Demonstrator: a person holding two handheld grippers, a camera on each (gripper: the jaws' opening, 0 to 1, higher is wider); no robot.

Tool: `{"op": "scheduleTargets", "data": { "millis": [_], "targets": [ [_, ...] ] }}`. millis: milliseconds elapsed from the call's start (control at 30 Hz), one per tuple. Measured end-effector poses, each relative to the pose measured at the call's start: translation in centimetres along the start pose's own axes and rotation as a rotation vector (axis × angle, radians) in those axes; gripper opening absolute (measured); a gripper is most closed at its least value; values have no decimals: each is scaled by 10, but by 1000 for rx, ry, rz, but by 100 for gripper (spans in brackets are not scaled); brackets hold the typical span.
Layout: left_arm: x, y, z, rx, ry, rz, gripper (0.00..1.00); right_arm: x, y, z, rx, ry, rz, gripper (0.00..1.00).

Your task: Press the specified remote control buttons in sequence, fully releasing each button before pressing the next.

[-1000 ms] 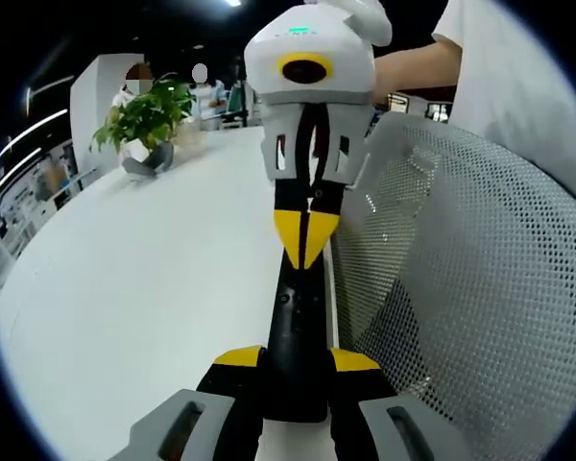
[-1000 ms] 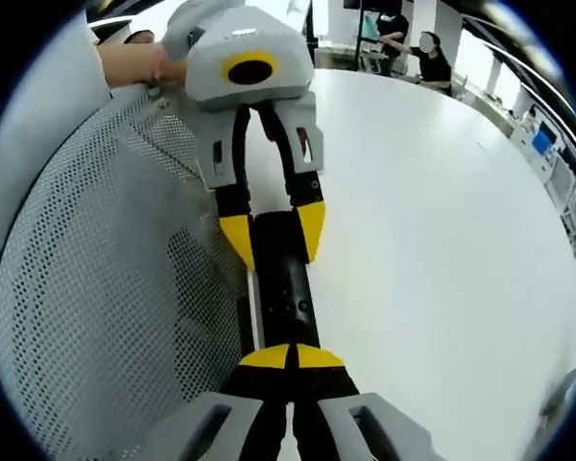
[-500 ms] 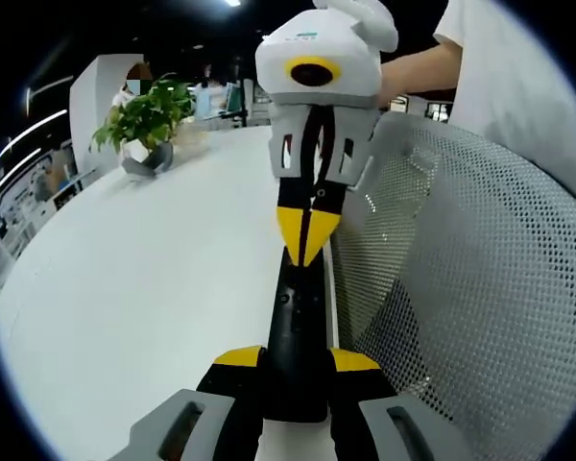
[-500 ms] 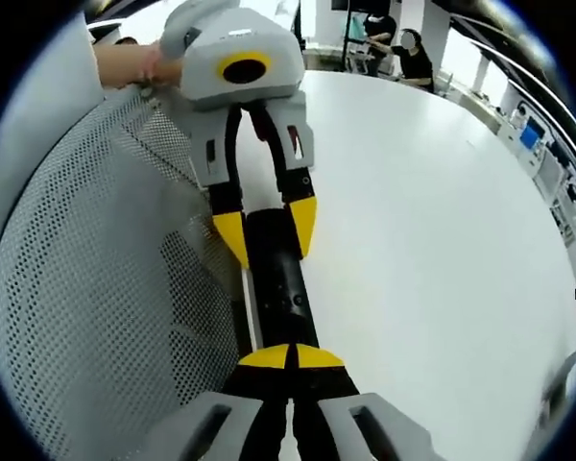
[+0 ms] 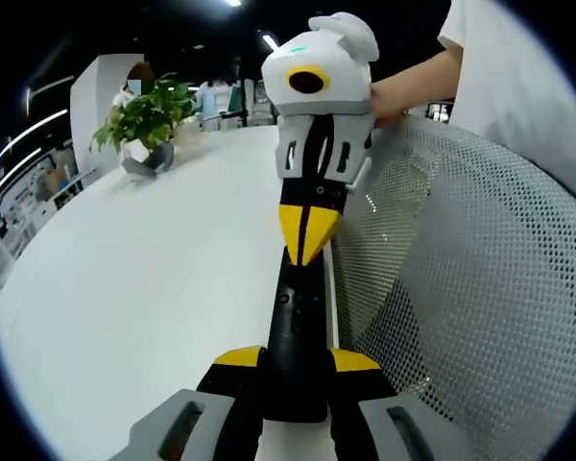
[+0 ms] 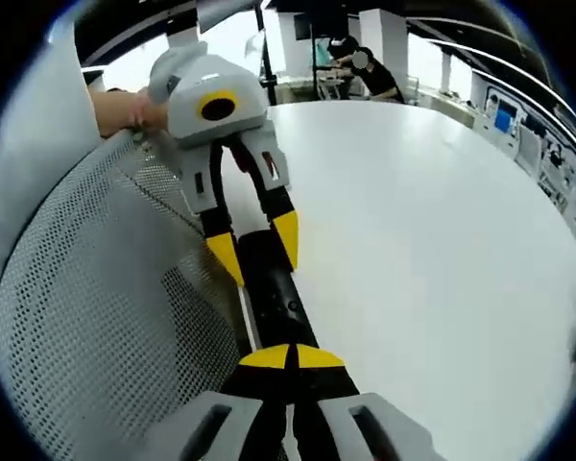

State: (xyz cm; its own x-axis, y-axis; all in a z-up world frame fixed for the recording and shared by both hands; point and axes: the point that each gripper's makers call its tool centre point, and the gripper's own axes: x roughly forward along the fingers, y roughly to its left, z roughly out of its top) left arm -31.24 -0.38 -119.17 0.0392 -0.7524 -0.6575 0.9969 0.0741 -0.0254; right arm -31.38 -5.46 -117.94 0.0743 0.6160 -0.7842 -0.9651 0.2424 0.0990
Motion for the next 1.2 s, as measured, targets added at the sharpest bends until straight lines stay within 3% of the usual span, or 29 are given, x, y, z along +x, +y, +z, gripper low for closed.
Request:
{"op": "scheduleTargets", "data": {
  "millis": [167, 267, 567, 667, 800, 833, 900, 1000, 1067, 1100, 1200],
  "targets": [
    [0, 0, 0, 0, -1, -1, 24, 2, -1, 4, 61, -39, 23, 0],
    [0, 0, 0, 1, 0, 0, 24, 5, 3, 7, 48, -43, 31, 0],
    [0, 0, 1, 4, 3, 0, 24, 9, 3, 7, -164, 126, -24, 0],
    [0, 0, 1, 4, 3, 0, 24, 9, 3, 7, -123, 104, -40, 0],
    [0, 0, 1, 6, 4, 1, 24, 7, 1, 8, 34, -5, -24, 0],
    [0, 0, 1, 6, 4, 1, 24, 6, 1, 8, 106, -21, -3, 0],
    [0, 0, 0, 5, 4, 2, 24, 6, 0, 9, 138, -26, 14, 0],
    [0, 0, 0, 1, 1, 2, 24, 8, 8, 14, 62, -15, 28, 0],
    [0, 0, 0, 1, 1, 2, 24, 9, 6, 9, -14, 42, -1, 0],
    [0, 0, 0, 2, 1, 3, 24, 10, 7, 13, -35, 26, 1, 0],
    [0, 1, 0, 5, 3, 1, 24, 11, 6, 12, -25, 36, 8, 0]
  ]
}}
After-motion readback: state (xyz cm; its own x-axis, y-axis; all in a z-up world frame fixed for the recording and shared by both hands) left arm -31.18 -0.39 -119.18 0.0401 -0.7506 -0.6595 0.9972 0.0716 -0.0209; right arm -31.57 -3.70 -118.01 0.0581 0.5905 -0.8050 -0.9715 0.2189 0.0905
